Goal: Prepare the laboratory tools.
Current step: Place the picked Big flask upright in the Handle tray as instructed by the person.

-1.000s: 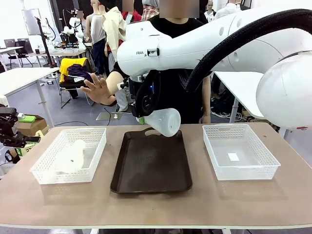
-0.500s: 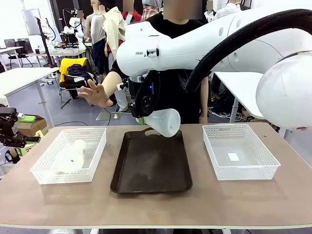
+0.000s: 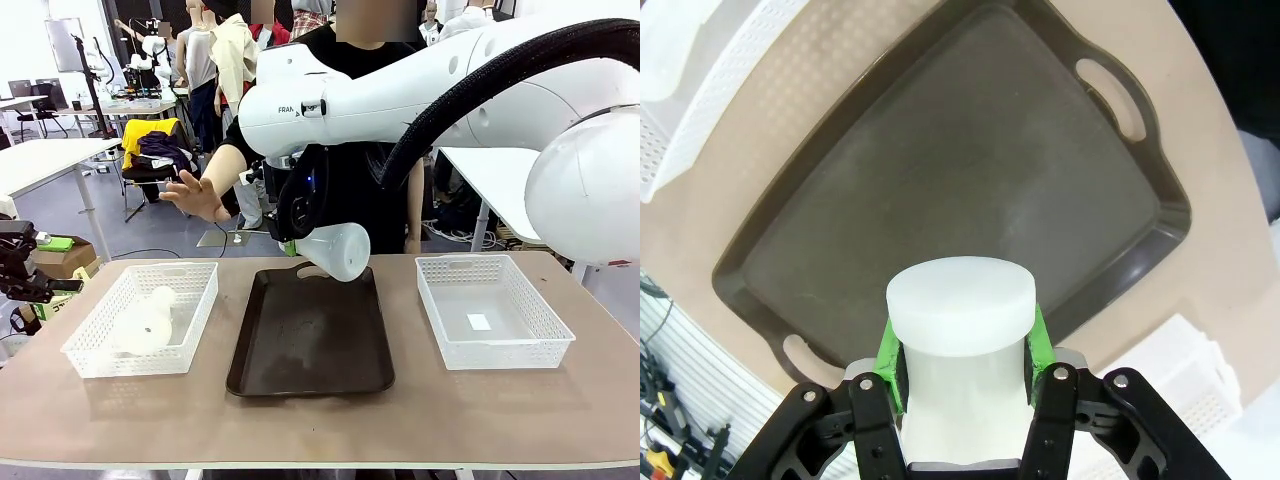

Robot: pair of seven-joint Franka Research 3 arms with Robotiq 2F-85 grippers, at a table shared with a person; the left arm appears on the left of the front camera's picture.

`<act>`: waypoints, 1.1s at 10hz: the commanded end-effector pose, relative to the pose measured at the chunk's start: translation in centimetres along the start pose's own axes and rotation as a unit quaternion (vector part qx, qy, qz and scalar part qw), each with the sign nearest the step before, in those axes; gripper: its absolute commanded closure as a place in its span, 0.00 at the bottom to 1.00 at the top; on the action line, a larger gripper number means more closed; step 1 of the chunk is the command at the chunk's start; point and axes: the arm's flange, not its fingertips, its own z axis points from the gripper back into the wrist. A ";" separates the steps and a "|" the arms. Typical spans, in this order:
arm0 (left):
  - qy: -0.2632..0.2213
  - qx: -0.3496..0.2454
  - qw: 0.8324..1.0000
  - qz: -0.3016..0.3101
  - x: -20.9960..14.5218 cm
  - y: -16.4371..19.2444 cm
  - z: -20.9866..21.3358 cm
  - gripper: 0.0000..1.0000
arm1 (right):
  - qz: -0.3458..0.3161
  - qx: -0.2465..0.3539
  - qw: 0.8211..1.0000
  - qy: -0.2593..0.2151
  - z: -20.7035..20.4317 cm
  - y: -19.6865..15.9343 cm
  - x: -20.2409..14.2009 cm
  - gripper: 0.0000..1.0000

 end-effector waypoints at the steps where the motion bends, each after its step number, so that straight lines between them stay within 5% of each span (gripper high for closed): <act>1: -0.003 -0.002 1.000 -0.003 0.0 -0.2 0.1 0.00 | 0.001 -0.002 1.000 0.002 0.1 0.1 0.0 1.00; 11: -0.003 -0.002 1.000 -0.003 0.0 -0.2 0.1 0.00 | 0.001 -0.002 1.000 0.002 0.1 0.1 0.0 1.00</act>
